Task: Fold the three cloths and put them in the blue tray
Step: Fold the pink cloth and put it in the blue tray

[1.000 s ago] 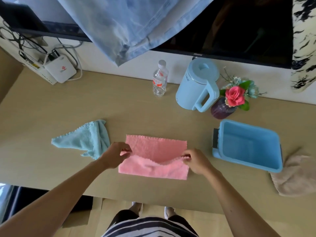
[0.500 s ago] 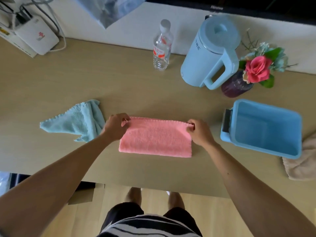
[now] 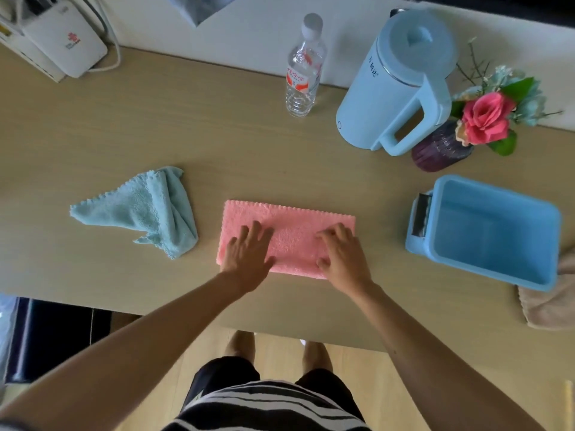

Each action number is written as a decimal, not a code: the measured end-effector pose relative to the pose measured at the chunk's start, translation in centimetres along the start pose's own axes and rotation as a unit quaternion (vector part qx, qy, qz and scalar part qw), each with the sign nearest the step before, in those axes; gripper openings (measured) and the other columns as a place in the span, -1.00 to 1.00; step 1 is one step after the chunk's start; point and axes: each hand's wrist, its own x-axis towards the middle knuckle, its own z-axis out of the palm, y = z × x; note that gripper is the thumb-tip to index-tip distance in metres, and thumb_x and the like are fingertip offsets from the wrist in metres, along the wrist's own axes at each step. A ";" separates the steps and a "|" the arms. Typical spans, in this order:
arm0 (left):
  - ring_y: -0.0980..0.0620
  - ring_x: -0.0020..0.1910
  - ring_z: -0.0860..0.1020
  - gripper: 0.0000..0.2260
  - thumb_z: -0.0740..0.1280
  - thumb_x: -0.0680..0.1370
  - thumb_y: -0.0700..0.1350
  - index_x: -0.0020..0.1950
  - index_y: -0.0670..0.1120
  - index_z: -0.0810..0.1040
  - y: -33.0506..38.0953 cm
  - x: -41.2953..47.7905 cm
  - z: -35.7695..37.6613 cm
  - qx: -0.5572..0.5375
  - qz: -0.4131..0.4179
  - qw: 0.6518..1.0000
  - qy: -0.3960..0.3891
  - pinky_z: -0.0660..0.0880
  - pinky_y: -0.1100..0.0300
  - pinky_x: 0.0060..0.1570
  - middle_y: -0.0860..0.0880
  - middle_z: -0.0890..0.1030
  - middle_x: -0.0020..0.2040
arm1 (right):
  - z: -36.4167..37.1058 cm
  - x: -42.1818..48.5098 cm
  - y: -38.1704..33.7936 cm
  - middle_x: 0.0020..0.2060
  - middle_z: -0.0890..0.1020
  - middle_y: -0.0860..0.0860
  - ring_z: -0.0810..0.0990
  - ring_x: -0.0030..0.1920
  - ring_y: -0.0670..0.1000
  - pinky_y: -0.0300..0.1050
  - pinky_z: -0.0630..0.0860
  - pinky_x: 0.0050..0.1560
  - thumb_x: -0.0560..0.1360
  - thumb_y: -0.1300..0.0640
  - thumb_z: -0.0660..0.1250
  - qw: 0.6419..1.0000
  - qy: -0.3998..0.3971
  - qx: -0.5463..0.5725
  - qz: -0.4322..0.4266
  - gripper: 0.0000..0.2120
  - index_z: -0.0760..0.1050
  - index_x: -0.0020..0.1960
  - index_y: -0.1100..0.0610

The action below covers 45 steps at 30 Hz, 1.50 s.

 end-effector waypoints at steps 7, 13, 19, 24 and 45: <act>-0.15 0.60 -0.15 -0.25 0.28 0.59 -0.18 0.61 0.03 -0.14 -0.2 2.6 0.9 0.065 0.062 0.996 -0.021 0.01 -0.12 0.54 -0.10 -0.19 0.62 | 1.3 -3.0 -1.1 0.23 0.47 0.06 0.50 0.18 0.09 -0.01 0.52 0.14 0.40 -0.05 0.47 0.997 0.021 -0.018 0.071 -0.44 0.44 0.34 0.07; -0.24 0.52 0.25 -0.34 0.44 0.41 -0.29 0.49 -0.11 0.34 -0.3 3.6 -0.9 0.170 0.157 0.970 0.076 0.28 -0.16 0.45 -0.22 0.28 0.54 | 2.0 -6.3 -4.1 0.37 0.40 0.06 0.54 0.21 -0.02 -0.22 0.55 0.12 0.49 -0.04 0.42 0.993 -0.080 0.077 0.032 -0.34 0.27 0.51 0.06; -0.08 0.10 0.54 -0.63 0.50 0.38 -0.22 0.16 -0.08 0.57 -1.2 -1.4 0.3 0.157 0.348 0.923 0.043 0.55 0.04 0.09 -0.12 0.58 0.17 | 1.4 -6.6 -2.3 0.21 0.50 0.02 0.53 0.16 0.00 -0.08 0.54 0.19 0.36 0.36 0.45 0.984 -0.055 0.028 -0.169 -0.46 0.50 0.31 0.09; -0.09 0.20 0.55 -0.57 0.49 0.39 -0.01 0.23 -0.04 0.55 -1.4 -3.3 1.1 0.160 0.344 0.924 -0.050 0.55 0.01 0.19 -0.11 0.57 0.24 | 0.9 -5.4 0.0 0.29 0.47 0.03 0.45 0.31 0.06 -0.01 0.46 0.28 0.27 0.26 0.50 0.965 -0.096 -0.054 -0.236 -0.43 0.51 0.26 0.03; 0.06 -0.33 0.60 -0.82 0.34 0.56 0.03 0.08 0.01 0.63 -0.4 -4.9 1.4 -0.219 0.075 0.972 0.028 0.55 0.01 0.02 0.04 0.71 -0.20 | -0.9 -4.7 -2.2 0.03 0.62 -0.07 0.62 0.01 -0.05 -0.07 0.59 -0.01 0.47 -0.21 0.40 0.904 -0.212 0.369 0.050 -0.56 0.46 0.23 0.00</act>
